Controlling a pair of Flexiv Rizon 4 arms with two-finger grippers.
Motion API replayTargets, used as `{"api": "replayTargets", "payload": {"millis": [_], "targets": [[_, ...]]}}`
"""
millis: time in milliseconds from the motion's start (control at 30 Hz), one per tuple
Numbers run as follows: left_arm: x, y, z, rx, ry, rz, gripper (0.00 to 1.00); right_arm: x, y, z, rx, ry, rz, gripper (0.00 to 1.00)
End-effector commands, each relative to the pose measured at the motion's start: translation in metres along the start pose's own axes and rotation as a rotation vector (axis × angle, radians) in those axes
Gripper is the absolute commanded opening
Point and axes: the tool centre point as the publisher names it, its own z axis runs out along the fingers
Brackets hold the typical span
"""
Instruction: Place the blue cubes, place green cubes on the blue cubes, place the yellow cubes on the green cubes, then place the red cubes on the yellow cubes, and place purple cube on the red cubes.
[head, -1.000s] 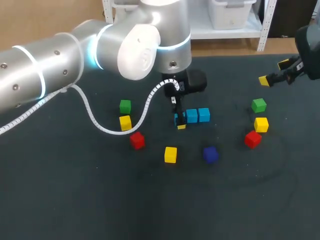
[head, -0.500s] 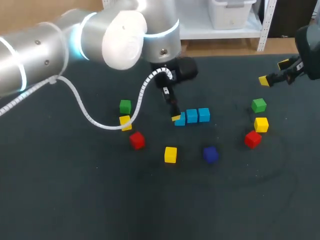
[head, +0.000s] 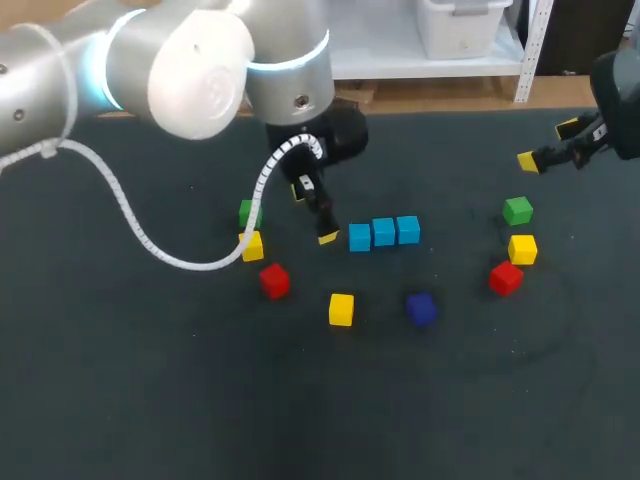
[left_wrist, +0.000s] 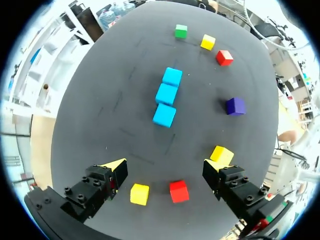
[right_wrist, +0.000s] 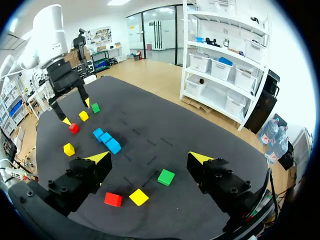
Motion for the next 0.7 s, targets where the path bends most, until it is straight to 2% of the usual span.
{"api": "replayTargets", "payload": {"millis": [33,233,400,600,700], "targets": [[0.02,-0.008,-0.004,-0.051,-0.043,-0.011,1.0,0.0,0.001,0.0,0.004,0.002,0.001,1.0],[0.043,-0.002,-0.009,-0.056,-0.063,-0.084,1.0,0.0,0.001,0.0,0.004,0.002,0.001,1.0],[0.061,0.022,-0.011,-0.056,-0.069,-0.1,1.0,0.0,0.001,0.0,0.004,0.002,0.001,1.0],[0.078,0.044,-0.01,-0.051,0.041,0.113,1.0,0.0,0.001,0.0,0.004,0.002,0.001,1.0],[0.084,0.056,-0.006,-0.051,0.082,0.179,1.0,0.0,0.001,0.0,0.004,0.002,0.001,1.0]]}}
